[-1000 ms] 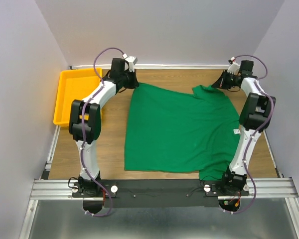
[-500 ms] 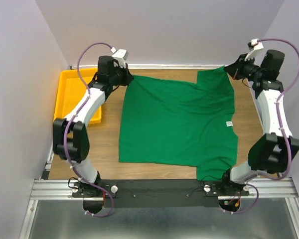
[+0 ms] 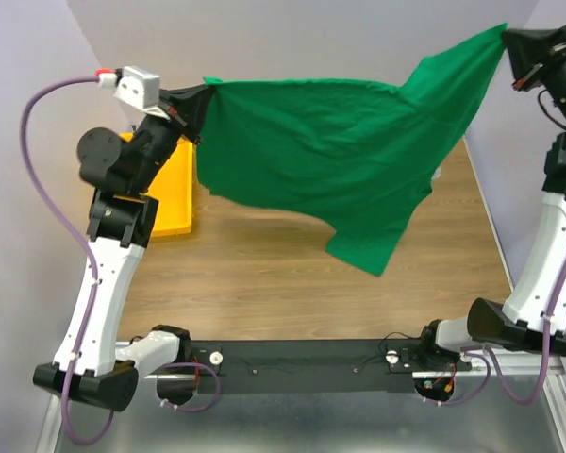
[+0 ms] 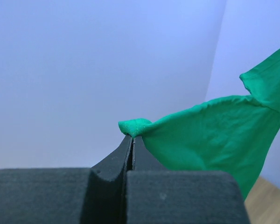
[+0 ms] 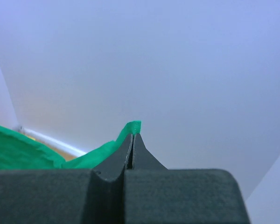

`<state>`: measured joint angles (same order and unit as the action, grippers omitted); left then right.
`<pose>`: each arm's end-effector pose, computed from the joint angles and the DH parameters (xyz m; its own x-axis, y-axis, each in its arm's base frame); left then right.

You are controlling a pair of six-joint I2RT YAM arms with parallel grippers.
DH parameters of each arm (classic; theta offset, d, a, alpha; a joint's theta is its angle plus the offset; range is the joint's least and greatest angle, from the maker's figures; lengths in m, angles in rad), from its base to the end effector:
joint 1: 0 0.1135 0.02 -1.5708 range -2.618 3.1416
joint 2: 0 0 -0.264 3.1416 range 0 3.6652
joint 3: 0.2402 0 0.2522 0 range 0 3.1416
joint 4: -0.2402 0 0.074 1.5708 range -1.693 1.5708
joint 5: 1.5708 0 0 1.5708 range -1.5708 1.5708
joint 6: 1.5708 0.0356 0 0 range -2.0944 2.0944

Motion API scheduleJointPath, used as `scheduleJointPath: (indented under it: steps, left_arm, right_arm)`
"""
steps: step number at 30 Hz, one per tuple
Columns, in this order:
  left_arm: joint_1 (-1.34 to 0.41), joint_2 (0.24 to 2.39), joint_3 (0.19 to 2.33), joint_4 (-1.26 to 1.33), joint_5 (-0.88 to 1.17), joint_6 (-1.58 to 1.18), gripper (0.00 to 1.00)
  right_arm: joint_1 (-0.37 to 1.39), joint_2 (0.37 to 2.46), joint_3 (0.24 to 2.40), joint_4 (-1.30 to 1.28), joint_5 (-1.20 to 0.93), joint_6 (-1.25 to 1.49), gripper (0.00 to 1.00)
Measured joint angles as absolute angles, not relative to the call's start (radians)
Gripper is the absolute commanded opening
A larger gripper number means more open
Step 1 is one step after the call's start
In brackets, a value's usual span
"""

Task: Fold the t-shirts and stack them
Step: Flatten the tshirt out

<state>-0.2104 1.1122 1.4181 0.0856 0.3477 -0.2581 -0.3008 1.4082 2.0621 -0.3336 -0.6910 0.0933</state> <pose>0.2106 -0.0574 0.5222 0.2321 -0.2949 -0.9269 0.5829 0.8050 -0.1102 0.2278 -0.0469 0.6026 0.2669 -0.0076 -0.9637 -0.3759 0.9199 -0.1114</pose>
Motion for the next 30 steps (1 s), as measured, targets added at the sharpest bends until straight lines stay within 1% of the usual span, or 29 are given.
scheduleJointPath:
  steps: [1, 6, 17, 25, 30]
  left_arm:
    - [-0.21, 1.095, 1.436, 0.091, 0.348, -0.266, 0.0]
    - [-0.21, 1.048, 1.477, 0.116, 0.347, -0.29, 0.0]
    - [-0.21, 0.941, 1.474, 0.16, 0.345, -0.325, 0.0]
    - [-0.21, 0.8, 1.385, 0.23, 0.325, -0.352, 0.0]
    - [-0.21, 0.744, 1.264, 0.28, 0.285, -0.373, 0.0]
  right_arm:
    - [-0.301, 1.407, 2.128, -0.337, -0.689, 0.109, 0.01]
    - [-0.303, 1.412, 2.329, -0.354, -0.666, 0.159, 0.0]
    - [-0.303, 1.438, 2.581, -0.395, -0.538, 0.199, 0.01]
    - [-0.303, 1.42, 2.636, -0.391, -0.475, 0.201, 0.0]
    - [-0.303, 1.422, 2.598, -0.382, -0.474, 0.208, 0.01]
